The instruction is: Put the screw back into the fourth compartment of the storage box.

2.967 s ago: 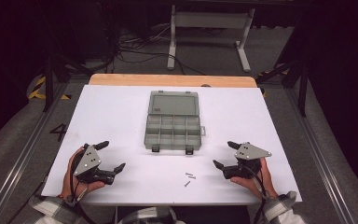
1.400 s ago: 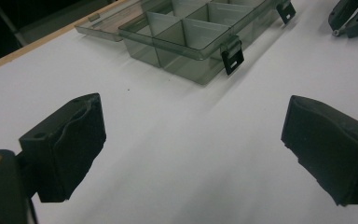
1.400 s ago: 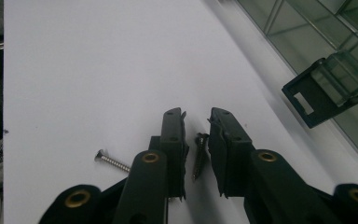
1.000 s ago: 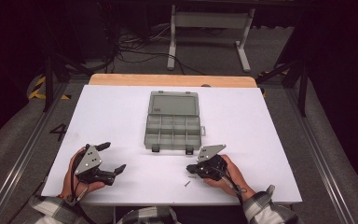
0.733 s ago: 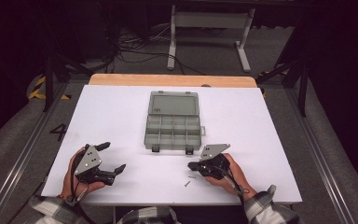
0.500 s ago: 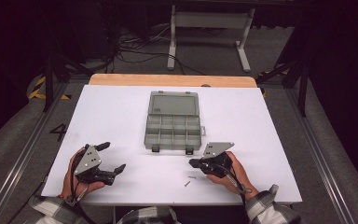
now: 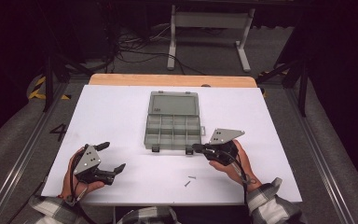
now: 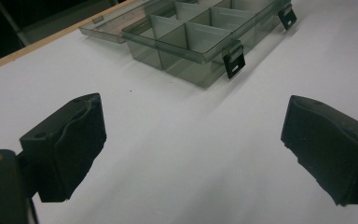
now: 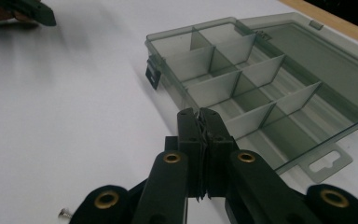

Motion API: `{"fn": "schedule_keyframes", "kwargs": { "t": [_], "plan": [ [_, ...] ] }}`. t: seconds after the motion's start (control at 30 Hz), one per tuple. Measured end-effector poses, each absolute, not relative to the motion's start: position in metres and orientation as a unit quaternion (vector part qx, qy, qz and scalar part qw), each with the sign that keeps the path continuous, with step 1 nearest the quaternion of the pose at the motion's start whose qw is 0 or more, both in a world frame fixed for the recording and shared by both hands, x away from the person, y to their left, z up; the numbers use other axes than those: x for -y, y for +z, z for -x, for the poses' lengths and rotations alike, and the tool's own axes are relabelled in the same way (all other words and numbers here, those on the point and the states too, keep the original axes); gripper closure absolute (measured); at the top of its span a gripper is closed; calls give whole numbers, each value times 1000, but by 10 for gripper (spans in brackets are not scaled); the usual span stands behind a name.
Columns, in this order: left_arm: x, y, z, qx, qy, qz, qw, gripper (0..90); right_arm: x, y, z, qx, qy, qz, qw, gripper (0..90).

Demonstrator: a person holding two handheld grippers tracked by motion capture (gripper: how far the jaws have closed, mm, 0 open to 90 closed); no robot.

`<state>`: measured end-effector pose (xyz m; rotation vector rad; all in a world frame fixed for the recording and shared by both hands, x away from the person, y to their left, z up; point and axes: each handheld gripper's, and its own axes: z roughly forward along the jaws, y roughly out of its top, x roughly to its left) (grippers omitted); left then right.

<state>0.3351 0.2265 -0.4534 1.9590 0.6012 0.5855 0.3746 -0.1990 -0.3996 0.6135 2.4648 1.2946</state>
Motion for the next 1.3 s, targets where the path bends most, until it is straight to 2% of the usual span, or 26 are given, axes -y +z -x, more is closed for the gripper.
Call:
{"fn": "schedule_keyframes", "kwargs": {
  "t": [0.53, 1.3],
  "plan": [
    [-227, -453, -335, -246, 240, -803, 486, 70, 196, -369, -412, -840, 454, -232, 186, 887],
    [-227, -455, -335, -249, 235, -804, 487, 69, 190, -386, -467, -837, 428, -290, 181, 887]
  ]
}}
